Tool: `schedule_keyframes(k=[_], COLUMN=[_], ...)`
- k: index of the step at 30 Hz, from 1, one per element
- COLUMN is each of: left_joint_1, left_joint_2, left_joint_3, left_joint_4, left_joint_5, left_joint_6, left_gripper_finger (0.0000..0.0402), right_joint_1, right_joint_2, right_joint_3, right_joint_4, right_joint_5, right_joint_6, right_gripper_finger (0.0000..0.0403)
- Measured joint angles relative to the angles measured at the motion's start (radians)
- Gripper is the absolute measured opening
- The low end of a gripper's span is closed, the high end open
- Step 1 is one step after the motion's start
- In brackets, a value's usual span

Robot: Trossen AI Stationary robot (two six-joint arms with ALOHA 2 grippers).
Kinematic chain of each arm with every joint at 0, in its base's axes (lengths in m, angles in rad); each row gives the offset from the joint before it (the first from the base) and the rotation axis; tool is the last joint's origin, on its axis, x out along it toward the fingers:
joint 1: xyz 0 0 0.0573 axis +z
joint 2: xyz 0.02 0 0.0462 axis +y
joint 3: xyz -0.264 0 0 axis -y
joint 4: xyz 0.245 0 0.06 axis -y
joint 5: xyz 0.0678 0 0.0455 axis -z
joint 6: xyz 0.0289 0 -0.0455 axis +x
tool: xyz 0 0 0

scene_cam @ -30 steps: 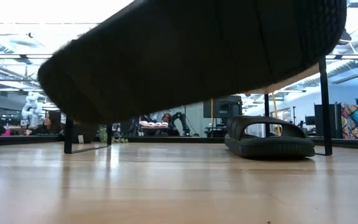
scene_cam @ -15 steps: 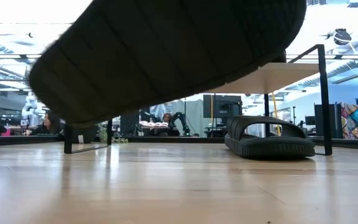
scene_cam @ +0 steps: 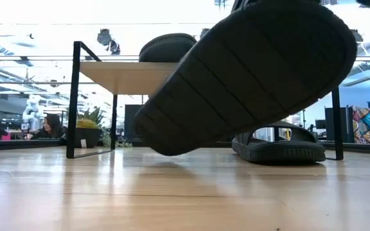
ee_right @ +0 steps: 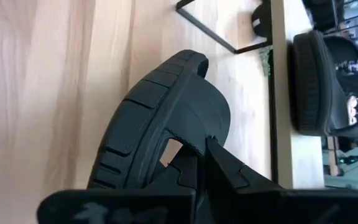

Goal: Pick and place slides into the shelf
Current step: Put the black slipper under the shelf

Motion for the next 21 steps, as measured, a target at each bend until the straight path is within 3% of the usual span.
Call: schedule_keyframes(k=[9, 21], left_joint_1=[0.006, 0.008], left_joint_2=[0.0, 0.0], left_joint_3=[0.0, 0.0], left_joint_4=[0.072, 0.069], left_joint_5=[-0.004, -0.003], left_joint_6=[0.063, 0.044], left_gripper_finger=[0.0081, 0.0081], right_joint_1=[-0.07, -0.16], right_joint_2=[0.0, 0.082], right_joint_3=[0.0, -0.005], right_joint_4=[0.012, 0.216], right_joint_5=[-0.05, -0.258], right_joint_6=[-0.081, -0.207], right_gripper_finger=[0.0, 0.0005])
